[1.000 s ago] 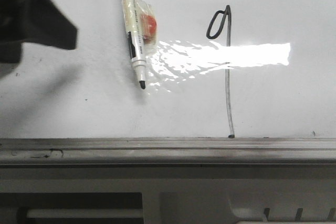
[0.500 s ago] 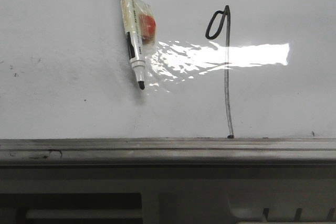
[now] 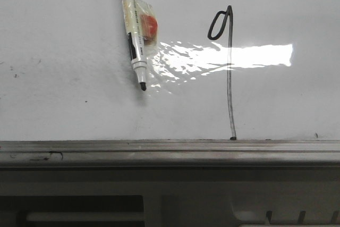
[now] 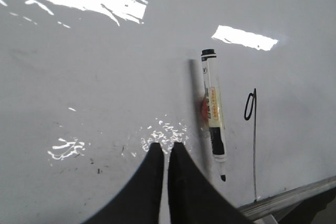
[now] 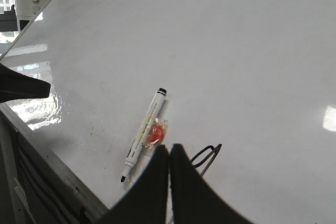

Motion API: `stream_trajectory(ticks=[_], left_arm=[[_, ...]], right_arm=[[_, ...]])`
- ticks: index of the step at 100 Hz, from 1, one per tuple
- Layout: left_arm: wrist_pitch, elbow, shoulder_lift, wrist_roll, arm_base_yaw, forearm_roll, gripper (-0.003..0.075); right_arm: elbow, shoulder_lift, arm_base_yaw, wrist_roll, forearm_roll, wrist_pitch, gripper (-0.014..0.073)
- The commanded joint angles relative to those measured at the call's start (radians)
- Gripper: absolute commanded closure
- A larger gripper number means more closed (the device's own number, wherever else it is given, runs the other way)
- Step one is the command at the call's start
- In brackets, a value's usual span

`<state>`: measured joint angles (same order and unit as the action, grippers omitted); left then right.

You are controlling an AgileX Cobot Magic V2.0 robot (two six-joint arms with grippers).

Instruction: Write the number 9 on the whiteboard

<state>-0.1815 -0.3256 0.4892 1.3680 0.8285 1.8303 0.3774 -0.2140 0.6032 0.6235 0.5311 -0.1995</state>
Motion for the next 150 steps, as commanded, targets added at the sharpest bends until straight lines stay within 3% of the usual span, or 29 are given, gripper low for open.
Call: stream_trajectory(ticks=[1,16,34,44,56,71,76,100,150], left_arm=[[-0.019,-0.015,0.001,0.000,-0.002,-0.128,0.0738],[0.047,0.046,0.001,-0.094,-0.098,-0.635,0.0739],[0.152,0.126,-0.024,-0.592,-0.360,-1.085,0.0738],[0.181,0.181,-0.088,-0.843,-0.511,-1.247,0.0738],[0.176,0.251,-0.200,-1.115,-0.625,-1.451,0.0738],[0.176,0.339,-0.356,-1.474,-0.707,-1.830,0.0738],[0.181,0.356,-0.396,-1.518,-0.722,-1.873,0.0738],[0.479,0.354,-0.526,-1.518,-0.732,-1.869,0.0738],[0.478,0.354,-0.523,-1.518,-0.732,-1.850,0.0738]], right_arm=[[0.024,-0.010,-0.005,0.006,-0.002,0.060,0.0638],[0.024,-0.010,-0.005,0.006,-0.002,0.060,0.0638],[0.024,-0.010,-0.005,0.006,-0.002,0.062,0.0638],[0.024,-0.010,-0.005,0.006,-0.002,0.062,0.0638],[0.024,-0.010,-0.005,0.006,-0.002,0.062,0.0638],[0.024,-0.010,-0.005,0.006,-0.002,0.062,0.0638],[0.024,-0.010,-0.005,0.006,-0.002,0.062,0.0638],[0.024,-0.010,-0.005,0.006,-0.002,0.059,0.0638],[0.024,-0.010,-0.005,0.006,-0.002,0.059,0.0638]])
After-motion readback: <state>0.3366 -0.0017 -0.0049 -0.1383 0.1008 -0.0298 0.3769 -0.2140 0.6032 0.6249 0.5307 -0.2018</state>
